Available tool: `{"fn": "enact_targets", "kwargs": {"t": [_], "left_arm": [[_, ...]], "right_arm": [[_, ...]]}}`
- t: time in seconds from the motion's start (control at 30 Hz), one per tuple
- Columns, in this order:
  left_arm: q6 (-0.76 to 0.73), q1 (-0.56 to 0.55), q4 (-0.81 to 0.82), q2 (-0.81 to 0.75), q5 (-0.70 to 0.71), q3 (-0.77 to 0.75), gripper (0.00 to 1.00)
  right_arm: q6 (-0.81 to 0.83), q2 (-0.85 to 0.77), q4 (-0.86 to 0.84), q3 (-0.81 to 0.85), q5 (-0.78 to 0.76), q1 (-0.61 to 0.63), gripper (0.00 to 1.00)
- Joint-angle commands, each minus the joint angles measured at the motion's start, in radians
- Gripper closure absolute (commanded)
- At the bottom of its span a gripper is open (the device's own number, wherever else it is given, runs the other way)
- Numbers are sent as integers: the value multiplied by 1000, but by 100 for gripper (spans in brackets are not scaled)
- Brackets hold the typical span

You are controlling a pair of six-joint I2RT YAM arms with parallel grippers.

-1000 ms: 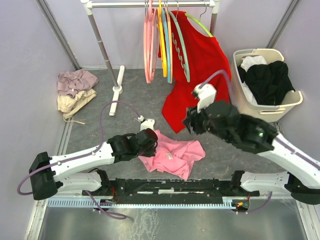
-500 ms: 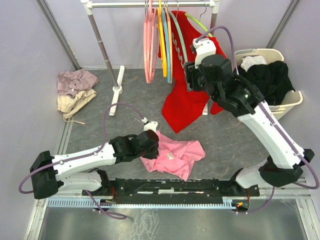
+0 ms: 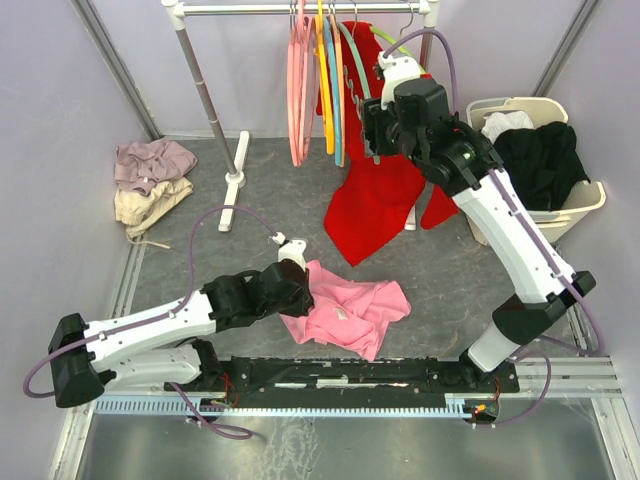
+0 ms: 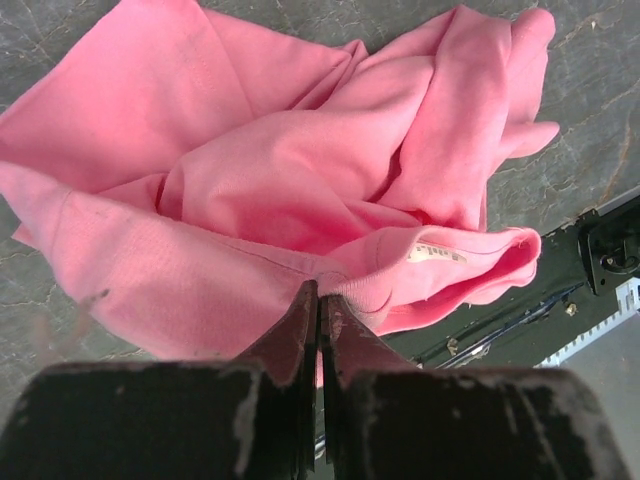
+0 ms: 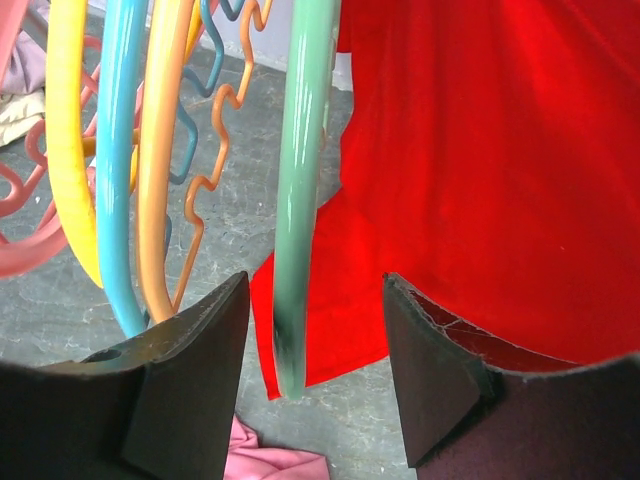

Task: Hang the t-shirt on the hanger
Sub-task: Pick up the hanger from the clothesline.

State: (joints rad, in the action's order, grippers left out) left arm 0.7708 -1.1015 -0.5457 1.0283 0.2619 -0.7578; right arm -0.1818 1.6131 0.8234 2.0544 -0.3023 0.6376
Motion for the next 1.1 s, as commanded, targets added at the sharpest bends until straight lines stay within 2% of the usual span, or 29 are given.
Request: {"fn": "enact_targets", "kwargs": {"t": [0.0,0.1,0.23,0.4,0.57,0.67,1.07], "left_arm": [[1,-5,15,-28,26,6,97],[4,-4,15,-28,23,11,97],[8,-5,15,-35,23,14,97],[14,-5,13,-38,24,12,97],[17,-4,13,-40,25,9,97],[25,-5,11,-48,29,11,97],[39,-6,-20,-66,50,-6,97]], "right_arm": [[-6,37,-55,50,51,-11,37],[-7,59,-64,53,54,-14,40],[-5,75,-80,50,42,-15,55],[14,77,-93,59,12,-15,81],[28,73,-88,85,4,-16,95],[33,68,-80,102,-6,-16,99],[76,54,-21,190,-96,-16,99]]}}
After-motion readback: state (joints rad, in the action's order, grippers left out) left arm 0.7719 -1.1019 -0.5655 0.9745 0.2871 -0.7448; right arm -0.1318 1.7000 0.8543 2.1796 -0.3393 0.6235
